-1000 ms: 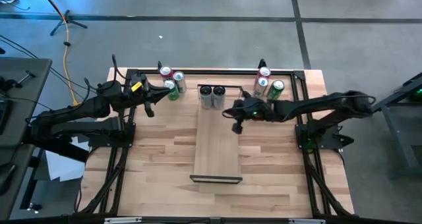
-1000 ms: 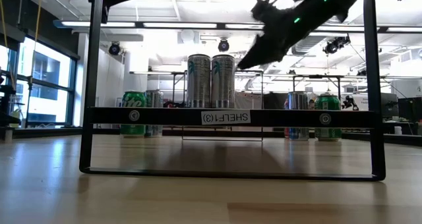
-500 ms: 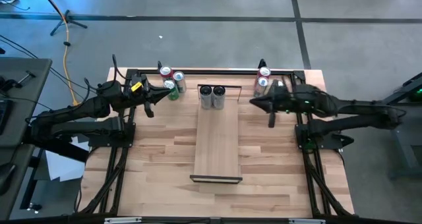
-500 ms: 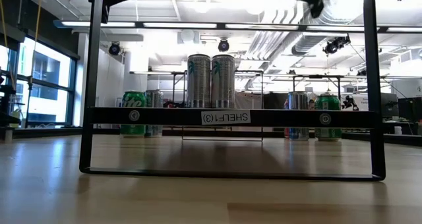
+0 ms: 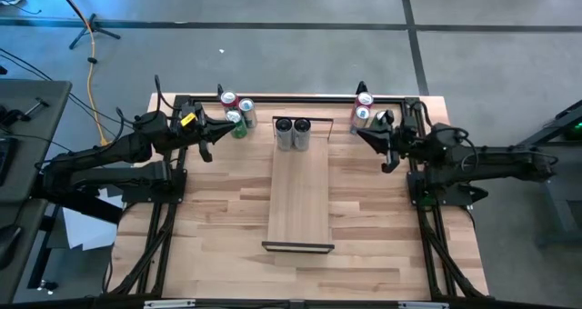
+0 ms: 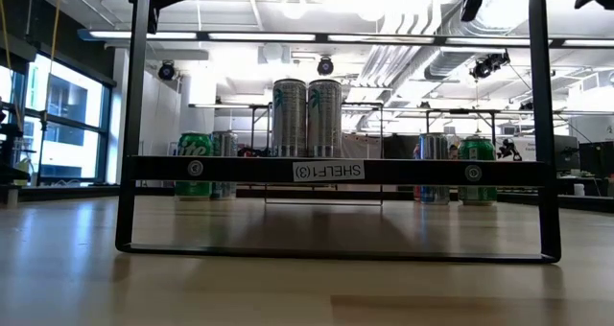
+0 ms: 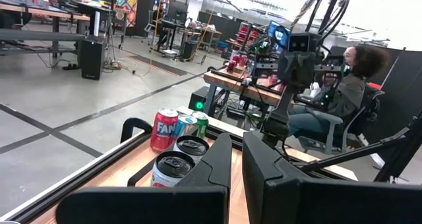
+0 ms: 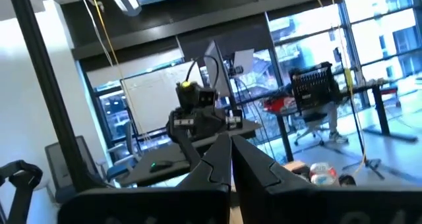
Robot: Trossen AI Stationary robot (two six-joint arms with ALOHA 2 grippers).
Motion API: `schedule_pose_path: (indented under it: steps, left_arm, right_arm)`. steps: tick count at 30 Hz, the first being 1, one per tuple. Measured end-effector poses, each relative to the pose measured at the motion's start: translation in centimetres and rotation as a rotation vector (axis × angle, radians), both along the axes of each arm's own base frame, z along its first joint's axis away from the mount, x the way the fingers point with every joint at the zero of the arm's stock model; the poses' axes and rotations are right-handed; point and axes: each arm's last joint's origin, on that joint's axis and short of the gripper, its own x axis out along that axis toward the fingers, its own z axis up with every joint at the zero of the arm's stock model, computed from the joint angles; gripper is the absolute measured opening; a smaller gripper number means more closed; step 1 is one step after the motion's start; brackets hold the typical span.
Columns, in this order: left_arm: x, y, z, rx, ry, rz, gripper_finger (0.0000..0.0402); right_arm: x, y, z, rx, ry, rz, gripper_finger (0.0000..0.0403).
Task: Place canned beverage on shelf
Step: Put the left red soda can on the shelf
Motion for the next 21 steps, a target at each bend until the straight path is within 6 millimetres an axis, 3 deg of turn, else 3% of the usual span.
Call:
schedule_pose_path:
  steps: [15, 21]
  left_arm:
    - [0.0, 0.0, 0.01, 0.032, 0.01, 0.001, 0.0]
    - [0.0, 0.0, 0.0, 0.032, 0.01, 0.001, 0.0]
  right_arm:
    - [0.0, 0.0, 0.09, 0.004, 0.0, 0.001, 0.0]
    - [0.34, -0.03, 0.41, 0.162, -0.074, 0.057, 0.0]
